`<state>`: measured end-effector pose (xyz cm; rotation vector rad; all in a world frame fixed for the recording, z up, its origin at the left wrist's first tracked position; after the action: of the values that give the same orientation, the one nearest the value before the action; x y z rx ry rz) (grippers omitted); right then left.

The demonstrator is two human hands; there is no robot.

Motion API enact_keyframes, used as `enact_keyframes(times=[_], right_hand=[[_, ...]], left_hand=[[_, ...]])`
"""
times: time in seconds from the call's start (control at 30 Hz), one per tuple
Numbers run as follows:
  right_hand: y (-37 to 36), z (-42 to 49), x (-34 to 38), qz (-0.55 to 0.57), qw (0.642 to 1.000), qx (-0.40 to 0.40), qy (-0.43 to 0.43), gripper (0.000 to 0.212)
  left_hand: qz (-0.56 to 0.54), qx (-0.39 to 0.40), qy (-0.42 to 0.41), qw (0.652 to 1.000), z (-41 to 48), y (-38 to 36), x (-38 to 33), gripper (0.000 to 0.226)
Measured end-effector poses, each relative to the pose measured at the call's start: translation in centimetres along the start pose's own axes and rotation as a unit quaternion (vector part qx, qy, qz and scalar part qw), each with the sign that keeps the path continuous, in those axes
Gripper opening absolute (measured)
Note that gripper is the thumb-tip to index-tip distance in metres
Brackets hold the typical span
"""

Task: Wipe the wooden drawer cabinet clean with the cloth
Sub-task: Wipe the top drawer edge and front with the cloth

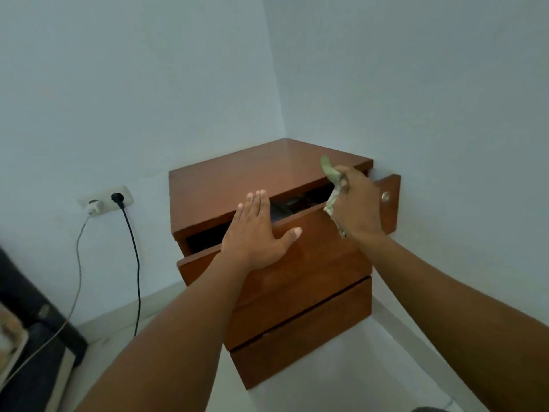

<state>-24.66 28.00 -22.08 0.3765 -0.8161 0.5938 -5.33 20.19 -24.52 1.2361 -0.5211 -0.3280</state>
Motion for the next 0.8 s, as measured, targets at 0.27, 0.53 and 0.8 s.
enact_keyframes(times=[0.27,0.53,0.8], right_hand=[[-12.8,-9.0,5.7,-0.029,0.960,0.218,0.174,0.035],[-18.0,-9.2,7.2,-0.145,0.910,0.334,0.198,0.050],[-11.5,-4.0,3.4,-0.128,0.972,0.183,0.069,0.030]], left_hand=[[-0.010,0.035,0.189,0.981,-5.7,-0.6,14.6,0.075],[0.012,0.047,0.118,0.992,-5.1,-0.9,13.3,0.068],[0.034,0.053,0.095,0.994,-4.6,-0.7,12.2,0.067]])
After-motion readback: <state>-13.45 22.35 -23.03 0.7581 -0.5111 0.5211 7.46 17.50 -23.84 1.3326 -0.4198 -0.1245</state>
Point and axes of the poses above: each hand's wrist, its own z-axis towards the middle knuckle, its own y-axis out of the back of the hand, x = y × z, the point moved 5 cm from there along z, towards the middle knuckle, and after that the axes turned 12 degrees about z, right-handed, at the moved point
